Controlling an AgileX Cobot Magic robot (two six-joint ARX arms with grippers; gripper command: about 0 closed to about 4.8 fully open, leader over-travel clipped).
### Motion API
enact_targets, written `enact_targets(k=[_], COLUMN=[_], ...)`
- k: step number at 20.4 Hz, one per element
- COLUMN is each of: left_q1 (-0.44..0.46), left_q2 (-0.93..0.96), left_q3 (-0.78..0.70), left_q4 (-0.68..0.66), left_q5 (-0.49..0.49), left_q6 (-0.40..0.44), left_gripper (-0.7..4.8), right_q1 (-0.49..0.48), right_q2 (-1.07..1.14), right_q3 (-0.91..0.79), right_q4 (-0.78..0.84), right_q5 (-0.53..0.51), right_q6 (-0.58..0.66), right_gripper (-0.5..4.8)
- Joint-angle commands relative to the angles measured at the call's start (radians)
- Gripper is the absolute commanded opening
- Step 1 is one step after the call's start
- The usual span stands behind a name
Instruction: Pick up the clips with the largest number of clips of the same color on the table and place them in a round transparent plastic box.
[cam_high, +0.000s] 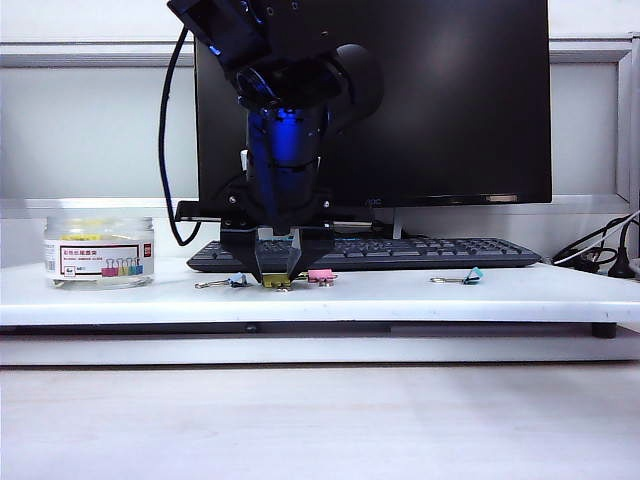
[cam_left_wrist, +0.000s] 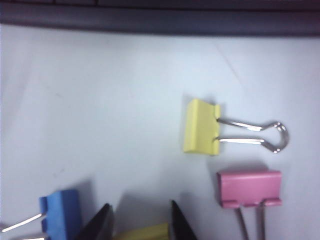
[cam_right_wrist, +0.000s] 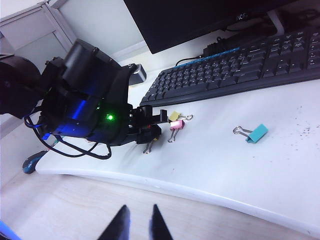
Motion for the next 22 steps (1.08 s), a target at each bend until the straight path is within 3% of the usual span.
enact_targets(k=[1, 5, 7, 13, 15, 22], left_q1=[0.001, 0.001, 0.001, 0.001, 0.001, 0.002], left_q2=[0.034, 0.034, 0.034, 0.034, 0.034, 0.029], left_q3=[-0.030, -0.030, -0.030, -0.030, -0.030, -0.024], left_q4=[-0.145, -0.139, -0.138, -0.132, -0.122, -0.103], left_q5=[0.075, 0.075, 0.076, 0.077, 0.076, 0.072], left_q6=[0.019, 0.019, 0.019, 0.020, 0.040, 0.074], left_gripper=[1.18, 1.04, 0.47, 0.47, 0.10, 0.11], right_q1=[0.000, 0.001, 0.001, 0.013, 0.013, 0.013], right_q2=[-0.002, -0.002, -0.002, -0.002, -0.002, -0.002], right_q3=[0.005, 0.005, 0.005, 0.005, 0.005, 0.005], right_q4=[0.023, 0.022, 0.022, 0.021, 0.019, 0.017], right_q5=[0.001, 0.000, 0.000, -0.002, -0.003, -0.003], right_q6=[0.000, 0.000, 0.000, 0.000, 0.000, 0.000], right_gripper=[0.63, 0.63, 0.63, 0.63, 0.63, 0.63])
